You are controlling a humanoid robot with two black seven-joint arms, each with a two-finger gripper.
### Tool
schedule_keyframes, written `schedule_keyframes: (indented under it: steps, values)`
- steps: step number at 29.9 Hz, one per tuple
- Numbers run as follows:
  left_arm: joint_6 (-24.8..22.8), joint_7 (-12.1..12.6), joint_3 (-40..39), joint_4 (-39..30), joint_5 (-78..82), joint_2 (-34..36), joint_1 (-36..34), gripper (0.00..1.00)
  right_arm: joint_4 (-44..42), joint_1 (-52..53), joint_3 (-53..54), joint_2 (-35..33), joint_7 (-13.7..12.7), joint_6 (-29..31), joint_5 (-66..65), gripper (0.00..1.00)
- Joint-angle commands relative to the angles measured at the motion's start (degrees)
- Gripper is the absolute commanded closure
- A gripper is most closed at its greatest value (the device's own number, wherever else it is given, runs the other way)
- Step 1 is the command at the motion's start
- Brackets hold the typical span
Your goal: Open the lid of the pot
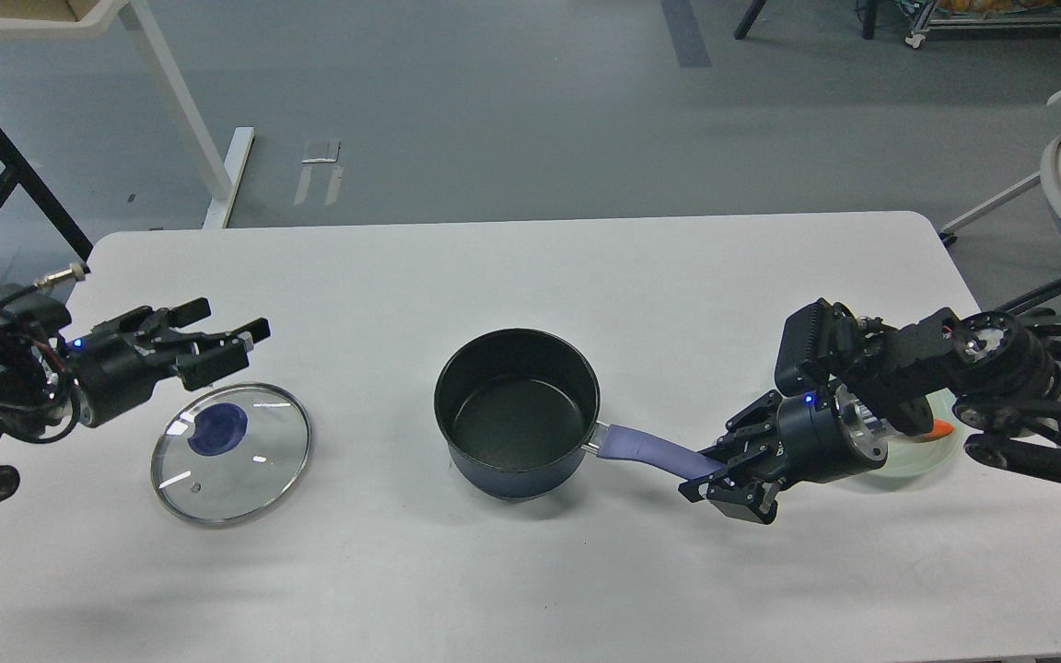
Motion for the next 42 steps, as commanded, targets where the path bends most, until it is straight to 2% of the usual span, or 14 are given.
schedule_keyframes:
  steps: [1,3,7,11,17,22,30,33,37,42]
  values:
    - [-6.4,0.0,-1.4,0.0,-19.2,0.0,-3.5,0.01,0.2,0.7,0.0,-0.3,0.0,0.0,0.5,0.26]
    - [-9.3,0.0,-2.0,-0.1,-28.2,0.0,-4.2,0.01,0.1,1.4,0.2,-0.7,0.0,0.1,2.2,0.0]
    - [-13.5,0.0,-3.2,0.0,-38.9,0.0,-4.6,0.01,0.2,5.0,0.6,-2.4,0.0,0.2,9.5,0.0]
    - [-13.9,0.0,-3.9,0.0,-43.0,-0.3,-4.5,0.01,0.2,8.5,2.1,-3.6,0.0,-0.1,20.5,0.0]
    - [-14.0,0.0,-3.9,0.4,-50.7,-2.3,-4.4,0.01,-0.8,7.8,7.8,-6.8,0.0,-0.2,46.6,0.0]
    - [-14.7,0.0,-3.9,0.8,-54.1,-4.5,-3.5,0.01,-6.2,4.3,10.4,-6.9,0.0,-1.9,67.4,0.0]
    - [-21.3,0.0,-4.9,2.6,-59.8,-8.0,-0.1,0.01,-11.2,-10.0,21.2,-3.6,0.0,-9.8,96.4,0.0]
    - [-23.4,0.0,-6.8,4.5,-61.0,-10.1,1.3,0.01,-12.6,-17.1,27.8,-0.3,0.0,-11.7,100.7,0.0]
    - [-28.5,0.0,-11.4,7.5,-64.5,-13.2,4.2,0.01,-18.2,-25.5,35.5,6.0,0.0,-11.7,101.5,0.0]
    - [-32.8,0.0,-17.5,11.2,-68.4,-16.8,8.1,0.01,-19.3,-30.2,39.0,10.0,0.0,-11.4,101.8,0.0]
